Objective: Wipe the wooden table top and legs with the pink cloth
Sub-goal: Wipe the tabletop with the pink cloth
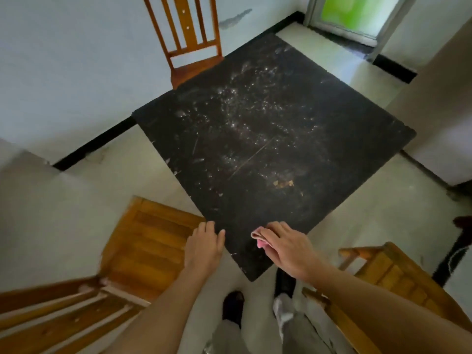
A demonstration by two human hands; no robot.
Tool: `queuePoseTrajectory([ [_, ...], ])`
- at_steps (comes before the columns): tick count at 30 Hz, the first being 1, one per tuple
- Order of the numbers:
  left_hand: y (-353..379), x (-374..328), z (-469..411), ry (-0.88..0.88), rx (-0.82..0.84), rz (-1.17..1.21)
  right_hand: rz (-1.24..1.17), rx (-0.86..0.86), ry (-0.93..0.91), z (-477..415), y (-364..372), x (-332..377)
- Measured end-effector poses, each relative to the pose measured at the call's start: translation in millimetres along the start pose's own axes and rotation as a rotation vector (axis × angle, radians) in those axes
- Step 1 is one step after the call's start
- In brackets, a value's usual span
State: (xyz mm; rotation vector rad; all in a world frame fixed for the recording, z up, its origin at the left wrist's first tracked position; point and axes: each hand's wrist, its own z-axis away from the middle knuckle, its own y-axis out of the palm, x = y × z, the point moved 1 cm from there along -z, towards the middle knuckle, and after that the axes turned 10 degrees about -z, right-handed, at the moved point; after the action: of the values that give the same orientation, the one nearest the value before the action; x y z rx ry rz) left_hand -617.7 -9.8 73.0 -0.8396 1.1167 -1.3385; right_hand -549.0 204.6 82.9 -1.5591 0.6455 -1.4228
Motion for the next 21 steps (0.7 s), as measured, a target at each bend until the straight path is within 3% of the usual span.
queuePoseTrajectory([
  [4,23,-11,-17,-0.24,0.069,0.106,0.014,0.179,-0.303,-6,27,-6],
  [10,47,-14,-34,-0.397,0.068,0.214,0.04,0.32,-0.602,-34,53,-41],
  [13,53,-9,-34,-0.446,0.077,0.245,0.022,0.168,-0.529,-97,43,-58],
  [18,53,-9,-26,-0.483,0.063,0.461,-0.031,-0.184,-0.109,-191,-12,-93],
  [21,59,-7,-23,-0.546,0.089,0.631,0.017,-0.211,-0.246,-166,-25,-86],
])
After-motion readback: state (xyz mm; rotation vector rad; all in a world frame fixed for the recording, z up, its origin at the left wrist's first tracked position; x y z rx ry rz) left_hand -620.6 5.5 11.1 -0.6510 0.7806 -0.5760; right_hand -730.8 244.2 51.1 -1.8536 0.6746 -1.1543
